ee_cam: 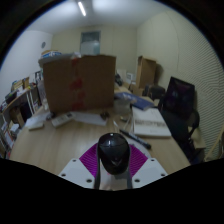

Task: Arrange mouse

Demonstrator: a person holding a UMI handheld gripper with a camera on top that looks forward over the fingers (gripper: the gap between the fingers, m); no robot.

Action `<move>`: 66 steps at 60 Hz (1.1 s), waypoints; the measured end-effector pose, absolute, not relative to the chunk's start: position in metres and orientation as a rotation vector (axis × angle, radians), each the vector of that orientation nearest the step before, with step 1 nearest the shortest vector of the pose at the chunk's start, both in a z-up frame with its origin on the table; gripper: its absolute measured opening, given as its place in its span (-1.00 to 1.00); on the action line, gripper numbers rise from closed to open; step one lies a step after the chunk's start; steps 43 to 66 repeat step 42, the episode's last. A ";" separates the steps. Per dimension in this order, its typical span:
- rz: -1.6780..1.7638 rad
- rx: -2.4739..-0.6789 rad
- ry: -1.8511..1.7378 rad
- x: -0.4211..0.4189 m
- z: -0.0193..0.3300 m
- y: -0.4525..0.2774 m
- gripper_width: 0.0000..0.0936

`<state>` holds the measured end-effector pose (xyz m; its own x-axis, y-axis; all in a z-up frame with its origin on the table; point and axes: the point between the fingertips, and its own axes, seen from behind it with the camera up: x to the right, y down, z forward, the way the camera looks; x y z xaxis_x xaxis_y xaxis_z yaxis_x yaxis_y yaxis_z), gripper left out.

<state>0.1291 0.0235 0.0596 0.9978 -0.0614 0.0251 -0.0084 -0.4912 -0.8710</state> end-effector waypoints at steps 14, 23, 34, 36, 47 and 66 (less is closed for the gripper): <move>-0.063 -2.184 0.064 0.141 -0.013 0.020 -0.02; -0.031 -2.246 0.085 0.141 -0.014 0.020 0.23; 0.038 -2.262 0.150 0.130 0.026 -0.018 0.75; 0.036 -2.254 0.152 0.127 0.039 -0.030 0.74; 0.052 -2.230 0.160 0.110 0.077 -0.076 0.73; 0.052 -2.230 0.160 0.110 0.077 -0.076 0.73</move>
